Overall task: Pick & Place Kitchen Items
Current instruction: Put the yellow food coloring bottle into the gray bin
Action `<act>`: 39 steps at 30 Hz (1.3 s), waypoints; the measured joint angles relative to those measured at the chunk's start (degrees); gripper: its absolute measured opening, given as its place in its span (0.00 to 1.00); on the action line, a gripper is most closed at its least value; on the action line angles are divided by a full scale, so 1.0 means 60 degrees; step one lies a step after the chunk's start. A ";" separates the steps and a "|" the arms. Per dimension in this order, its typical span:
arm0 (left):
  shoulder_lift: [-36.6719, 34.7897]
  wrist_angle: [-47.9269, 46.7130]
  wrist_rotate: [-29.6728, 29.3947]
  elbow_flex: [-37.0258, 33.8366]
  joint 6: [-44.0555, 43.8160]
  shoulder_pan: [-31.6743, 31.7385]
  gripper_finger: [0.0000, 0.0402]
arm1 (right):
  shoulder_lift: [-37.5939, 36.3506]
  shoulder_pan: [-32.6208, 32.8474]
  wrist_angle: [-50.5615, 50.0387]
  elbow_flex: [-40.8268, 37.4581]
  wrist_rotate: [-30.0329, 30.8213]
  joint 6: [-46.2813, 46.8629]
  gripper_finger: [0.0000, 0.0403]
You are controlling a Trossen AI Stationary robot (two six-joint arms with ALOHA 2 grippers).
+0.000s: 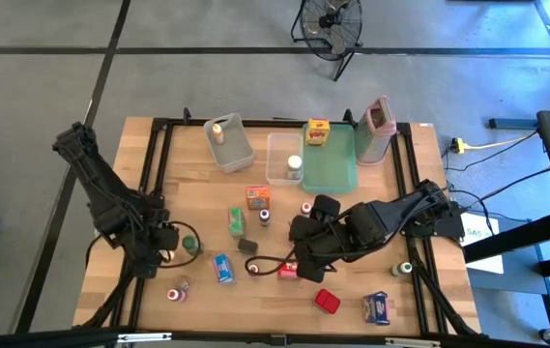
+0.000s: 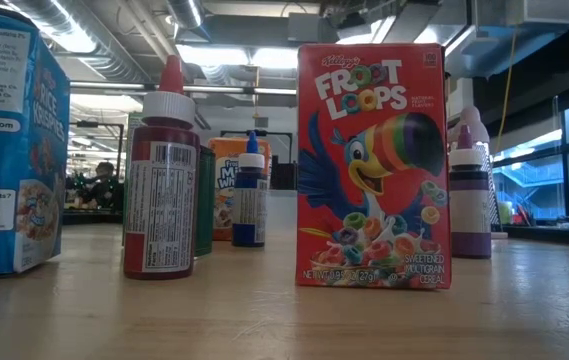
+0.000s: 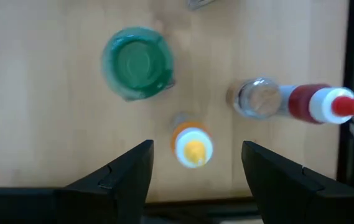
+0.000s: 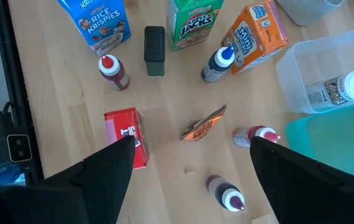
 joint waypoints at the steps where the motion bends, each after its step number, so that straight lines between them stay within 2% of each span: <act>1: 0.0000 0.0117 -0.0003 -0.0103 0.0006 -0.0020 0.60 | 0.0000 -0.0002 -0.0003 0.0000 0.0047 -0.0009 0.80; 13: 0.0036 0.0408 0.0157 -0.0817 0.0001 -0.0093 0.60 | 0.0000 -0.0020 0.0004 0.0000 0.0468 -0.0042 0.80; 25: 0.0036 0.0536 -0.0161 -0.0852 0.0074 -0.0117 0.60 | 0.0000 -0.0075 0.0000 0.0000 0.0487 -0.0097 0.80; 39: 0.0482 0.0675 -0.0085 -0.0852 0.0253 -0.0117 0.60 | 0.0001 -0.0071 0.0000 0.0000 0.0486 -0.0296 0.80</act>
